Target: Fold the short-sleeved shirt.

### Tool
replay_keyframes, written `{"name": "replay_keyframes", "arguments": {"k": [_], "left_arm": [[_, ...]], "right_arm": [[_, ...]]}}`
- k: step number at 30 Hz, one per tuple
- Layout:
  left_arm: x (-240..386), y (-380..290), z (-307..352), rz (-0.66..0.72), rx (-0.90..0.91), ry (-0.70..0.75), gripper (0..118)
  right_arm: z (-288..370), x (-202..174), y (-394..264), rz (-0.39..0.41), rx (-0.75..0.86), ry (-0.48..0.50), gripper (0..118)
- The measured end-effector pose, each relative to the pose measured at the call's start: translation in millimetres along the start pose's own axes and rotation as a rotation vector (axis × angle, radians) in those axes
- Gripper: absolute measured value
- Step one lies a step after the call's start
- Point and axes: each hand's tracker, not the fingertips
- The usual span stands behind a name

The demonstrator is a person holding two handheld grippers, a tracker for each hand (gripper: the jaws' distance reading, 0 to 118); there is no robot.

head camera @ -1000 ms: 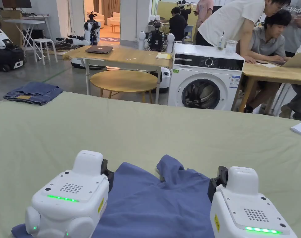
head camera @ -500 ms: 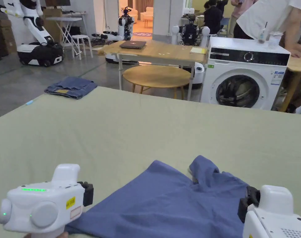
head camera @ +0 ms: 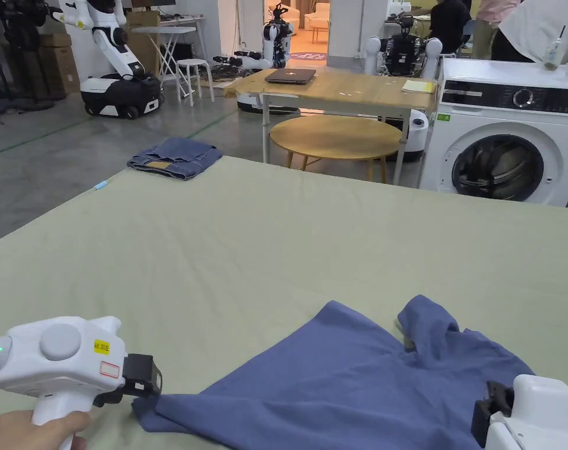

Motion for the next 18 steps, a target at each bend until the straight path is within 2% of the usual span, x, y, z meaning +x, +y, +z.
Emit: {"name": "replay_keyframes", "arguments": {"k": [4, 6, 12, 16, 18], "left_arm": [[13.5, -16.1, -22.6, 0.003, -0.097, 0.013, 57], [9.1, -10.7, -37.2, -0.057, -0.056, 0.077, 57], [25.1, -12.1, -40.0, -0.089, -0.014, 0.148, 47], [24.4, -10.7, -42.0, -0.108, -0.001, 0.153, 33], [28.0, -11.4, -43.7, -0.134, 0.01, 0.158, 13]], "right_arm": [[-1.8, 2.1, -2.0, 0.009, -0.015, -0.003, 0], [-2.1, 4.4, -2.2, 0.01, -0.019, -0.009, 0], [-2.6, 12.7, -1.6, 0.006, -0.033, -0.022, 0], [-6.6, 15.2, -3.6, 0.012, -0.045, -0.026, 0], [-10.2, 16.6, -4.3, 0.007, -0.053, -0.024, 0]]}}
